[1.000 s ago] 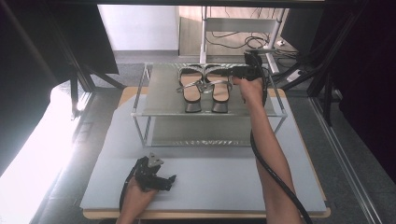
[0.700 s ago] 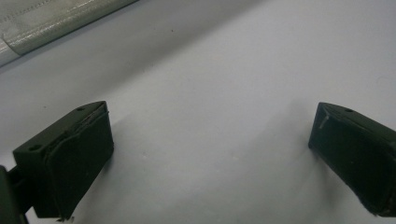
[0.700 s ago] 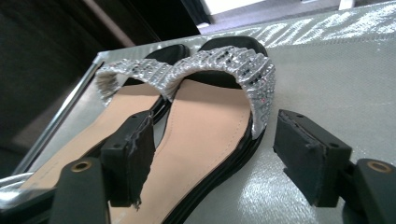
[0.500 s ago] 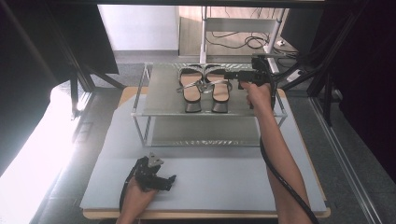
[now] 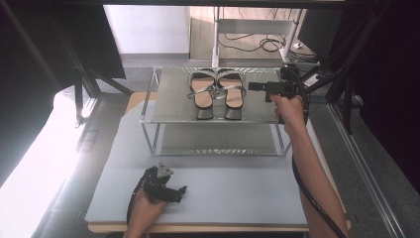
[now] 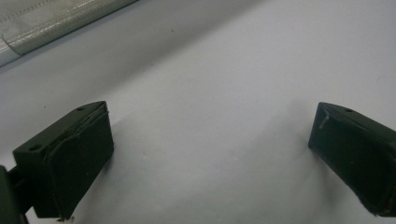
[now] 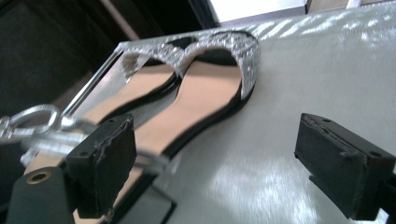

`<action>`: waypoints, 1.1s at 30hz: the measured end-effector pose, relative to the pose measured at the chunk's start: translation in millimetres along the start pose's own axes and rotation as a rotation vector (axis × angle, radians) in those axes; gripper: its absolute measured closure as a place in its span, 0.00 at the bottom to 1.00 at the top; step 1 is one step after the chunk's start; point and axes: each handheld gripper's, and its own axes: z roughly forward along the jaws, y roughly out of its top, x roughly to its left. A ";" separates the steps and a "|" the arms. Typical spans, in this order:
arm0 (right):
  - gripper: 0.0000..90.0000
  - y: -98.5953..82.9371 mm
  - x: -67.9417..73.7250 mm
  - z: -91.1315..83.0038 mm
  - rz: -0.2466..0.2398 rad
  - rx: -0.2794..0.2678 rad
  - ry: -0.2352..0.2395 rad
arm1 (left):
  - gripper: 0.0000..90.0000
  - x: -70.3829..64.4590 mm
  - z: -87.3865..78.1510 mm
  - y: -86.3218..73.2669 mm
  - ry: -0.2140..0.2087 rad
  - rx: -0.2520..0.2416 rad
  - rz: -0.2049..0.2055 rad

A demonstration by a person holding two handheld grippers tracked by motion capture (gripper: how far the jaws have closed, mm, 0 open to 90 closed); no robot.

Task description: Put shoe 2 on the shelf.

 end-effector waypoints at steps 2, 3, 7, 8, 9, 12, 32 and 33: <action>0.10 -4.5 0.3 -3.7 -0.013 0.014 0.007 | 0.00 0.0 -0.1 0.0 0.000 0.000 0.001; 0.08 -7.3 0.5 -5.5 -0.021 0.021 0.010 | 0.00 -0.1 0.0 0.0 -0.001 -0.001 -0.001; 0.03 -19.9 5.1 -14.0 -0.044 0.044 0.042 | 0.00 -0.1 -0.1 0.1 -0.001 0.000 -0.001; 0.01 -25.6 8.6 -17.3 -0.063 0.053 0.045 | 0.00 -0.3 -0.2 0.1 -0.004 0.002 -0.004; 0.01 -25.6 8.6 -17.3 -0.063 0.053 0.045 | 0.00 -0.3 -0.3 0.1 -0.003 0.002 -0.005; 0.00 -36.6 14.9 -23.7 -0.100 0.071 0.056 | 0.00 -0.2 -0.3 0.1 -0.002 0.002 -0.003; 0.00 -106.5 40.3 -62.1 -0.226 0.106 0.137 | 0.00 0.0 -0.4 0.1 -0.003 0.003 0.000; 0.00 -109.6 39.9 -62.6 -0.230 0.108 0.134 | 0.00 0.0 -0.3 0.1 -0.002 0.003 0.000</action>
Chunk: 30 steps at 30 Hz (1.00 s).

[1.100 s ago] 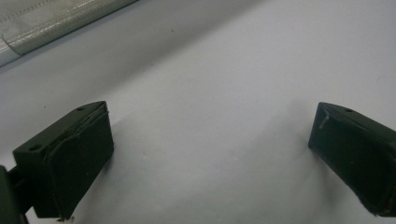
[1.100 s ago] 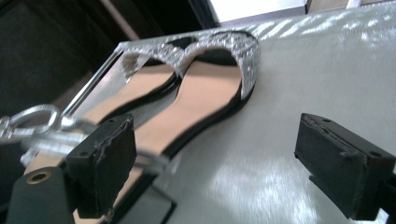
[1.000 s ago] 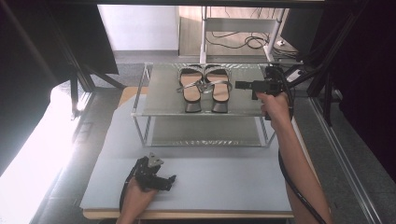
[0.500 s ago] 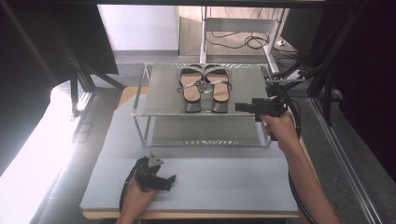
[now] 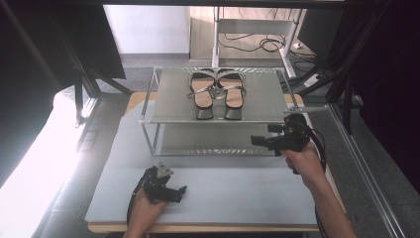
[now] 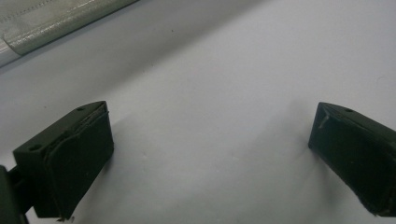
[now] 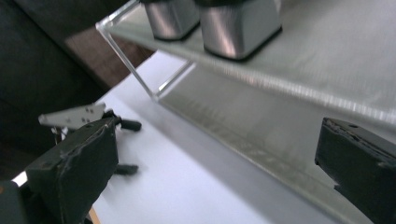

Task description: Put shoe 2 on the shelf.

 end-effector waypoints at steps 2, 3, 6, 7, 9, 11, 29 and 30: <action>0.00 -8.9 0.1 0.3 -0.011 0.007 -0.005 | 0.00 0.0 0.0 0.0 0.000 0.000 0.000; 0.00 -13.5 -0.2 0.9 -0.013 0.011 -0.005 | 0.00 0.0 0.0 0.0 0.000 0.000 0.000; 0.00 -28.6 -3.0 4.5 -0.020 0.023 -0.010 | 0.00 -0.1 0.1 -0.1 0.001 -0.002 0.000; 0.00 -33.2 -4.1 6.2 -0.024 0.025 -0.012 | 0.00 -0.1 0.2 -0.1 0.002 -0.003 -0.001; 0.00 -42.3 -6.5 9.7 -0.036 0.034 -0.021 | 0.00 -0.1 0.2 -0.1 0.002 -0.003 -0.001; 0.00 -50.3 -8.3 12.9 -0.051 0.034 -0.033 | 0.00 -0.1 0.4 -0.2 0.002 -0.006 -0.002; 0.00 -142.3 -32.0 51.3 -0.128 0.095 -0.178 | 0.00 -0.3 0.3 -0.4 0.002 -0.004 -0.002; 0.00 -147.5 -34.0 53.8 -0.132 0.105 -0.190 | 0.00 -0.3 0.3 -0.4 0.002 -0.004 -0.002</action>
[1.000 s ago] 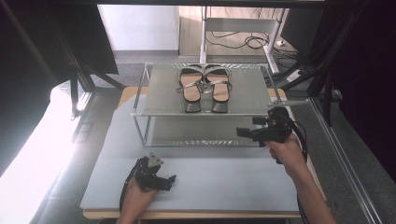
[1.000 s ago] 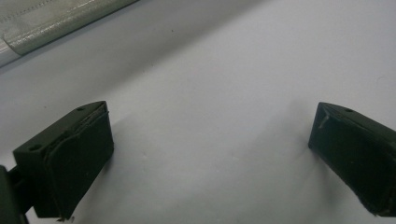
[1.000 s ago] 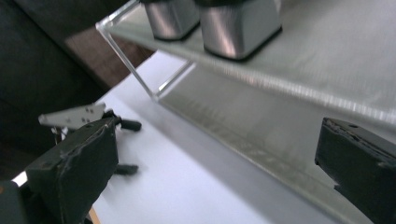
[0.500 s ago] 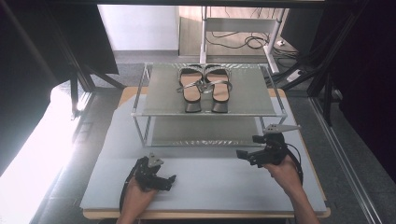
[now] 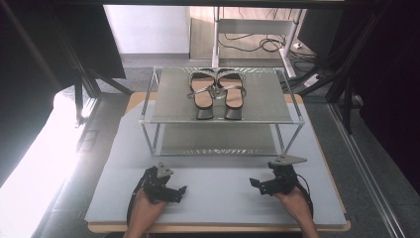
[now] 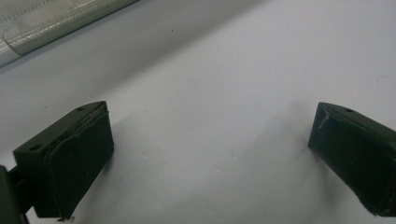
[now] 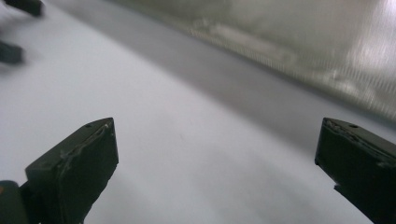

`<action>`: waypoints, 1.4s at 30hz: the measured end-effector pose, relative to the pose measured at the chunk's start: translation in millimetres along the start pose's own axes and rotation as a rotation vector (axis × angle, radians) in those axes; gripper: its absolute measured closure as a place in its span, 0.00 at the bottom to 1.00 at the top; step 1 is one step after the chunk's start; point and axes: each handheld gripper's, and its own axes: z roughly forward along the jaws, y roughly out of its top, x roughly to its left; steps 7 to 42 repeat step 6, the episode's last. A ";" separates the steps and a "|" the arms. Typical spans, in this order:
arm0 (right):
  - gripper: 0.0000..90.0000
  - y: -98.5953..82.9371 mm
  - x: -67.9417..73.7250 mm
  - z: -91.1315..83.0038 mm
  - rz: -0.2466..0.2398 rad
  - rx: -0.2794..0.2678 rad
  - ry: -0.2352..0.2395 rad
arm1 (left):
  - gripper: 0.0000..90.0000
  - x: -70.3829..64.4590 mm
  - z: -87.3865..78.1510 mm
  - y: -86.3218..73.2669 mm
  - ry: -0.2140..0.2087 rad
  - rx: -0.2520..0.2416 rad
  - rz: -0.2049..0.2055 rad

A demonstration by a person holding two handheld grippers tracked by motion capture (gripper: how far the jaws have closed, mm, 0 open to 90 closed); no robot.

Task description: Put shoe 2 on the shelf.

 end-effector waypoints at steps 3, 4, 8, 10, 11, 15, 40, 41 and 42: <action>0.00 -13.4 0.0 8.9 -0.013 0.042 -0.037 | 0.00 0.0 0.0 0.0 0.000 0.000 0.000; 0.00 -16.4 0.4 11.5 -0.023 0.065 -0.047 | 0.00 -0.1 0.0 0.0 -0.001 0.000 -0.001; 0.00 -17.7 3.0 11.2 -0.055 0.069 -0.066 | 0.00 0.0 0.0 0.1 -0.001 0.001 0.000; 0.00 -17.7 3.0 11.2 -0.055 0.069 -0.066 | 0.00 0.0 0.0 0.1 -0.001 0.001 0.000; 0.00 -17.7 3.0 11.2 -0.055 0.069 -0.066 | 0.00 0.0 0.0 0.1 -0.001 0.001 0.000; 0.00 -17.7 3.0 11.2 -0.055 0.069 -0.066 | 0.00 0.0 0.0 0.1 -0.001 0.001 0.000; 0.00 -17.7 3.0 11.2 -0.055 0.069 -0.066 | 0.00 0.0 0.0 0.1 -0.001 0.001 0.000; 0.00 -17.7 3.0 11.2 -0.055 0.069 -0.066 | 0.00 0.0 0.0 0.1 -0.001 0.001 0.000; 0.00 -17.7 3.0 11.2 -0.055 0.069 -0.066 | 0.00 0.0 0.0 0.1 -0.001 0.001 0.000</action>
